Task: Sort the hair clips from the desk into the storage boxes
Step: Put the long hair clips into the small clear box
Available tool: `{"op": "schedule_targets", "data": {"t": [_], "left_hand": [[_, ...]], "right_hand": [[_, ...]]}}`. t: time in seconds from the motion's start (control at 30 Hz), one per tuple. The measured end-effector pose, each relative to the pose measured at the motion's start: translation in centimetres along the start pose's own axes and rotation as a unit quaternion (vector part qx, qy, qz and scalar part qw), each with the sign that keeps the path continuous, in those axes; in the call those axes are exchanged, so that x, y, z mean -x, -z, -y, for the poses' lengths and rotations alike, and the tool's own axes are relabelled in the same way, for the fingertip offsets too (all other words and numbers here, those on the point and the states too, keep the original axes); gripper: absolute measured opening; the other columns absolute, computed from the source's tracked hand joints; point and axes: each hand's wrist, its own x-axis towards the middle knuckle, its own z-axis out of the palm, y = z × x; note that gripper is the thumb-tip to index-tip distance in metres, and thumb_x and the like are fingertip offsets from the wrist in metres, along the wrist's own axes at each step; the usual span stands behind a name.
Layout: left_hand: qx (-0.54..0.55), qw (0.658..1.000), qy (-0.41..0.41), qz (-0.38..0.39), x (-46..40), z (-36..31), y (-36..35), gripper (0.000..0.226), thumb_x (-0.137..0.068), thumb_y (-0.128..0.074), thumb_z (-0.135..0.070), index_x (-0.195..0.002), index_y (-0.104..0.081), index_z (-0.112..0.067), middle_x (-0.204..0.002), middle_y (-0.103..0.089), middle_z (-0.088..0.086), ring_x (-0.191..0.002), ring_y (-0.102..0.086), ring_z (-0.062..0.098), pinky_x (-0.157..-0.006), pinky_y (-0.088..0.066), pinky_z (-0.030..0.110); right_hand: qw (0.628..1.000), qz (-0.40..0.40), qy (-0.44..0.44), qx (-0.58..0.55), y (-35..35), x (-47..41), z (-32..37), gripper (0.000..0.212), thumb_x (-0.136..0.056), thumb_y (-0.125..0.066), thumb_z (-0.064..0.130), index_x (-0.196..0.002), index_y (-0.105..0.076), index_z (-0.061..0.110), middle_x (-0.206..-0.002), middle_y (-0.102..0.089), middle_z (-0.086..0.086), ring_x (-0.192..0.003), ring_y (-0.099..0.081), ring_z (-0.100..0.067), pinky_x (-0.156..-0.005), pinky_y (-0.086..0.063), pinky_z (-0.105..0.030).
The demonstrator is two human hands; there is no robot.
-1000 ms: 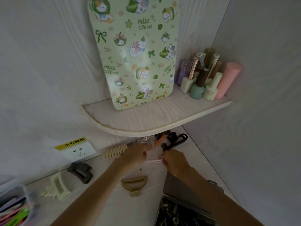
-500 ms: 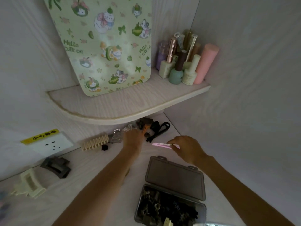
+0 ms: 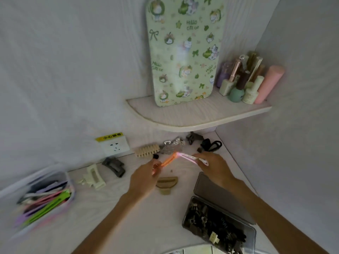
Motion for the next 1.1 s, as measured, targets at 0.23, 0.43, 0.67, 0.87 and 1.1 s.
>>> {"op": "schedule_targets", "data": {"t": [0.23, 0.43, 0.67, 0.87, 1.1], "left_hand": [[0.001, 0.992, 0.06, -0.11, 9.2, 10.8, 8.1, 0.022, -0.095, -0.049, -0.03, -0.109, -0.062, -0.019, -0.103, -0.067, -0.003, -0.09, -0.064, 0.015, -0.073, -0.039, 0.016], [-0.051, 0.963, 0.152, -0.217, 16.0, 21.8, 13.0, 0.037, -0.088, -0.043, -0.04, -0.102, -0.067, -0.015, -0.092, -0.071, 0.006, -0.084, -0.064, 0.029, -0.076, -0.049, 0.03], [-0.023, 0.955, 0.193, -0.223, 15.6, 26.5, 13.6, 0.025, -0.094, -0.048, -0.022, -0.112, -0.065, -0.016, -0.11, -0.066, 0.003, -0.108, -0.057, 0.026, -0.091, -0.045, 0.033], [-0.071, 0.976, 0.135, -0.153, 15.5, 28.7, 11.8, 0.082, -0.085, 0.0, -0.056, -0.135, -0.047, -0.01, -0.143, -0.044, 0.006, -0.139, -0.031, 0.026, -0.109, -0.033, 0.043], [-0.141, 0.971, 0.139, -0.132, 15.8, 29.0, 12.8, 0.06, -0.092, -0.018, -0.046, -0.107, -0.067, -0.015, -0.119, -0.066, 0.003, -0.125, -0.052, 0.019, -0.081, -0.052, 0.038]], "right_hand": [[0.985, 0.072, 0.154, 0.018, -8.9, -1.7, 12.6, 0.037, -0.087, -0.044, 0.033, -0.113, -0.067, 0.02, -0.105, -0.07, -0.005, -0.096, -0.063, -0.024, -0.076, -0.036, -0.02], [0.963, 0.067, 0.259, 0.025, -17.0, -1.0, 23.4, 0.022, -0.087, -0.053, 0.021, -0.101, -0.071, 0.024, -0.093, -0.072, 0.002, -0.086, -0.066, -0.021, -0.082, -0.046, -0.029], [0.953, -0.019, 0.296, 0.064, -24.5, -1.5, 31.5, 0.032, -0.074, -0.067, 0.011, -0.098, -0.067, 0.032, -0.086, -0.068, 0.01, -0.084, -0.064, -0.015, -0.084, -0.042, -0.026], [0.935, 0.077, 0.287, 0.192, -26.5, -1.0, 30.4, 0.039, -0.096, -0.026, 0.027, -0.131, -0.044, 0.024, -0.128, -0.06, 0.007, -0.119, -0.057, -0.014, -0.093, -0.051, -0.038], [0.932, 0.08, 0.318, 0.157, -23.6, -0.6, 27.6, 0.049, -0.099, -0.012, 0.033, -0.142, -0.034, 0.025, -0.149, -0.036, 0.006, -0.141, -0.027, -0.017, -0.118, -0.013, -0.042]]}}
